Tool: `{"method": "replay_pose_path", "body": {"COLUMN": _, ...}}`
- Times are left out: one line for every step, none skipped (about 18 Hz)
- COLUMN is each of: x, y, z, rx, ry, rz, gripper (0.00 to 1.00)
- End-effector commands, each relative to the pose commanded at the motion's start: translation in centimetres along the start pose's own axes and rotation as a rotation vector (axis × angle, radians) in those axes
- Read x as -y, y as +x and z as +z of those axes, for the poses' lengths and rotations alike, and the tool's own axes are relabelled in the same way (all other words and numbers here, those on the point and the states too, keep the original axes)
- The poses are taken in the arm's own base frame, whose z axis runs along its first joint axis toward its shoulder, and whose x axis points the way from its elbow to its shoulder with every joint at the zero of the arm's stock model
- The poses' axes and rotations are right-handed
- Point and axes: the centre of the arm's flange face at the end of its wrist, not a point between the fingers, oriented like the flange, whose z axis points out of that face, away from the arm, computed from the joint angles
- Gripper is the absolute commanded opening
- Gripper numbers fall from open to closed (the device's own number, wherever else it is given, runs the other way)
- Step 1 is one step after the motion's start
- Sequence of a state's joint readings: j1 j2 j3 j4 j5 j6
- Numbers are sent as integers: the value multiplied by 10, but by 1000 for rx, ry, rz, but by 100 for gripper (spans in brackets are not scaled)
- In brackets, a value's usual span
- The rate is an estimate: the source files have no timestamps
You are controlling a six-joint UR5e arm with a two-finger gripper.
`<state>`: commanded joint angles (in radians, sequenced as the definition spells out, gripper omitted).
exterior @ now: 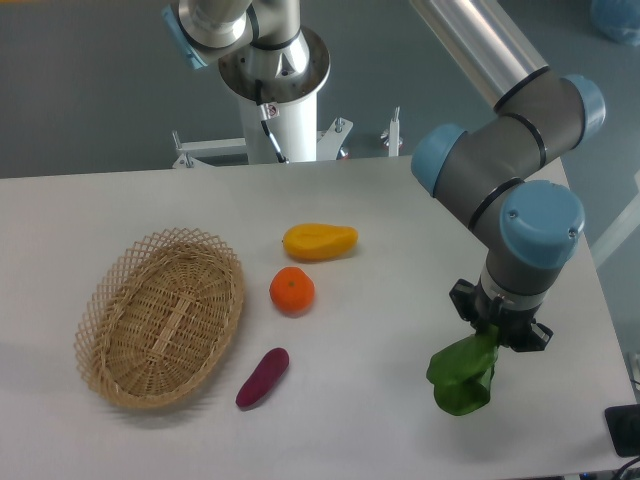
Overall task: Pick up the green vegetable from the table
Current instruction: 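Carry the held bok choy up and away from the fruits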
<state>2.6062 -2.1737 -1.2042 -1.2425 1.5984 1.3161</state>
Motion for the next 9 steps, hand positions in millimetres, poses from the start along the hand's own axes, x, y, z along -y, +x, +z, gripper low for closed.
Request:
{"method": "replay_pose_path", "body": {"x": 0, "y": 0, "z": 0, "rx": 1, "ry": 0, "rz": 1, "gripper": 13}}
{"method": "replay_pose_path", "body": {"x": -1, "y": -1, "z": 1, "rx": 1, "ry": 0, "rz": 1, "gripper": 13}}
{"method": "replay_pose_path", "body": {"x": -5, "y": -3, "z": 0, "rx": 3, "ry": 1, "rz": -6, "gripper": 13}}
{"method": "replay_pose_path", "body": {"x": -5, "y": -3, "z": 0, "rx": 4, "ry": 2, "rz": -5, "gripper": 13}}
{"method": "replay_pose_path", "body": {"x": -6, "y": -4, "z": 1, "rx": 4, "ry": 3, "rz": -6, "gripper": 13}}
{"method": "replay_pose_path", "body": {"x": -7, "y": -5, "z": 1, "rx": 4, "ry": 3, "rz": -2, "gripper": 13}}
{"method": "replay_pose_path", "body": {"x": -7, "y": -5, "z": 0, "rx": 5, "ry": 3, "rz": 3, "gripper": 13}}
{"method": "replay_pose_path", "body": {"x": -7, "y": -6, "z": 0, "rx": 5, "ry": 3, "rz": 3, "gripper": 13}}
{"method": "replay_pose_path", "body": {"x": -7, "y": -6, "z": 0, "rx": 5, "ry": 3, "rz": 4, "gripper": 13}}
